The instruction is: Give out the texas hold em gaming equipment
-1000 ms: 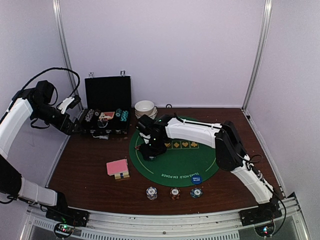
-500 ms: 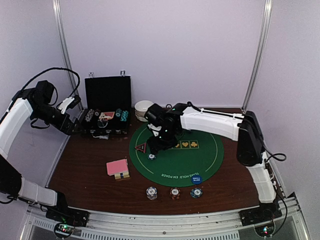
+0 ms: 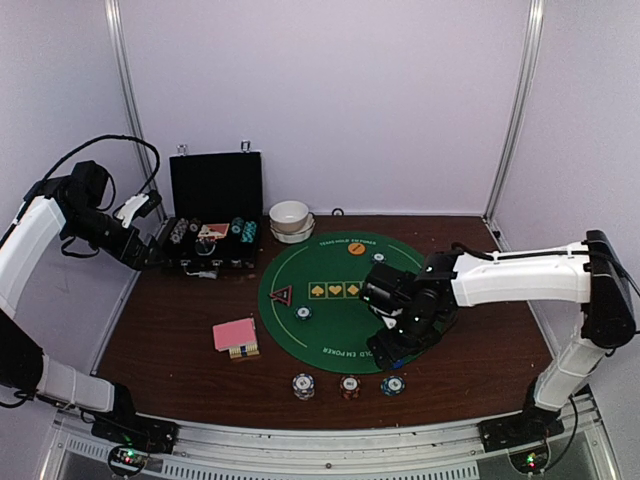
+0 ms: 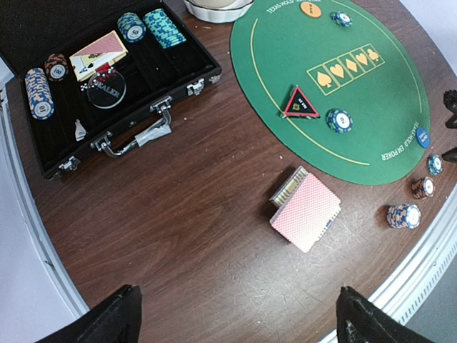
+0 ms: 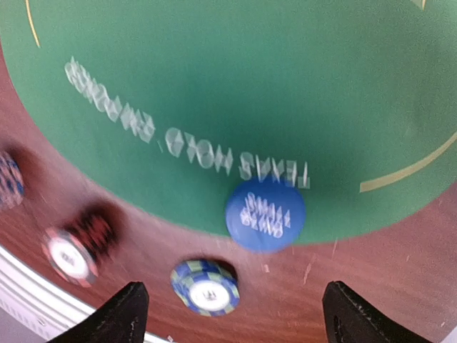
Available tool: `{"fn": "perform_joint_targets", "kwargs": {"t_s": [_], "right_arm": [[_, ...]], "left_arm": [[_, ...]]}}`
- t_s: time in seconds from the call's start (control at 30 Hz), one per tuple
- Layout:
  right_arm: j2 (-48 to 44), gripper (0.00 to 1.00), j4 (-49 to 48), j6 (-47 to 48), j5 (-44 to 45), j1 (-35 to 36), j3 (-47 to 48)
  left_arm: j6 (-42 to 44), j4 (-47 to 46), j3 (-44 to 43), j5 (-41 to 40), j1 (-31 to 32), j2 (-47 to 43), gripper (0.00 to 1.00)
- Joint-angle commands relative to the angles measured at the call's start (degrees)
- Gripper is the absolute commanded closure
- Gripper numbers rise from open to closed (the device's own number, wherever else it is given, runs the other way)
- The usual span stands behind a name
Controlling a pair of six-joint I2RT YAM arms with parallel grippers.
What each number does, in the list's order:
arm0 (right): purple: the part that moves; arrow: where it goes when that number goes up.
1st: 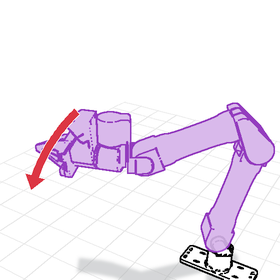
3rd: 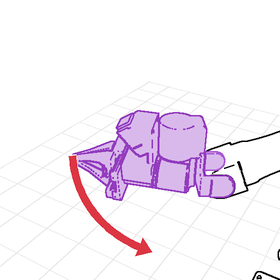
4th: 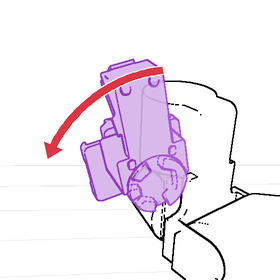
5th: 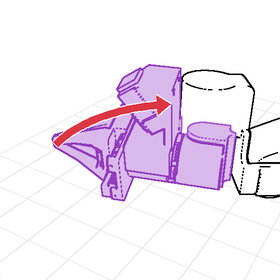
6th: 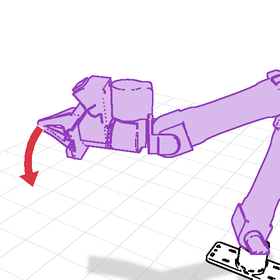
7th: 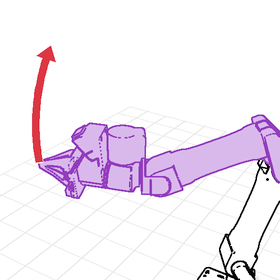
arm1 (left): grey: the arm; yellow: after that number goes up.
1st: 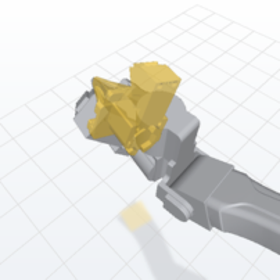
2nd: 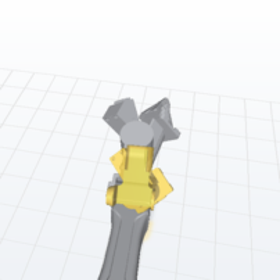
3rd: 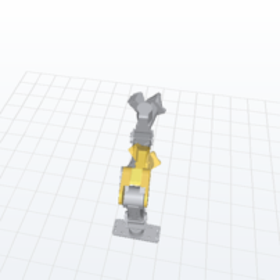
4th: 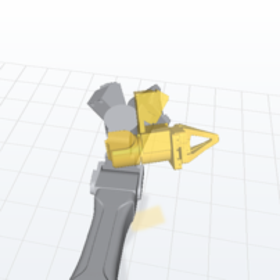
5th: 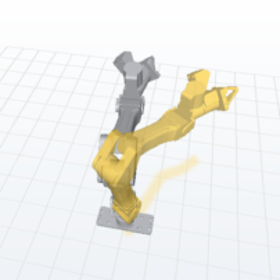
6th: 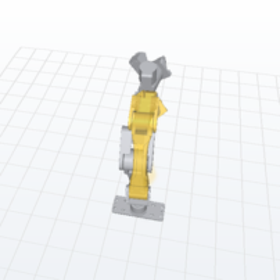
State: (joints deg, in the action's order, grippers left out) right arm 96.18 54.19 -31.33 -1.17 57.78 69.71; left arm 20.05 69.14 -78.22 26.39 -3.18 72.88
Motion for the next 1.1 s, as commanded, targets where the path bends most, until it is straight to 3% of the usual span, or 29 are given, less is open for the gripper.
{"fn": "perform_joint_targets", "kwargs": {"t_s": [0.0, 0.17, 0.7, 1.07], "right_arm": [[-6.9, 0.1, -1.9, -5.8, -1.5, 1.8, -7.0], [-7.4, 0.08, -5.9, -6.8, -3.8, 2.2, -12.3], [2.7, 0.17, -11.6, -6.0, -4.8, 5.3, -11.7], [4.3, 0.34, -10.8, -5.9, -3.0, 6.1, -10.6]], "left_arm": [[0.3, 0.1, -1.2, 0.6, -0.4, -0.7, 0.02], [-0.1, 0.2, -1.5, 0.9, -0.4, -0.5, 0.02], [0.1, 0.6, -2.0, 0.3, -0.4, -0.7, 0.02], [0.0, 0.6, -1.7, 0.4, -0.4, -0.8, 0.02]]}}
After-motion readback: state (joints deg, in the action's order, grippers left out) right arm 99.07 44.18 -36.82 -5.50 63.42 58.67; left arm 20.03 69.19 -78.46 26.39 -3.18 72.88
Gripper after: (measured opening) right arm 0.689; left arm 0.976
